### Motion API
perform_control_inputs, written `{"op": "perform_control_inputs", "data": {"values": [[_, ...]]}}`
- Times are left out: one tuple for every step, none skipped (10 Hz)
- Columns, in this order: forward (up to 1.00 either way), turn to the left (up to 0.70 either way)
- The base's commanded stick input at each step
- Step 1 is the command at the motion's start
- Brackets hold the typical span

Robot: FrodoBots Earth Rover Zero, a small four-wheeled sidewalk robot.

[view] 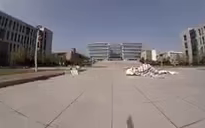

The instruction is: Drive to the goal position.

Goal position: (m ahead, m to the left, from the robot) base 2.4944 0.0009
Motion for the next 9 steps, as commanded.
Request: {"op": "perform_control_inputs", "data": {"values": [[1.00,0.01],[1.00,0.01],[1.00,-0.05],[1.00,-0.38],[1.00,-0.30],[1.00,-0.20],[1.00,-0.10],[1.00,0.00],[1.00,0.01]]}}
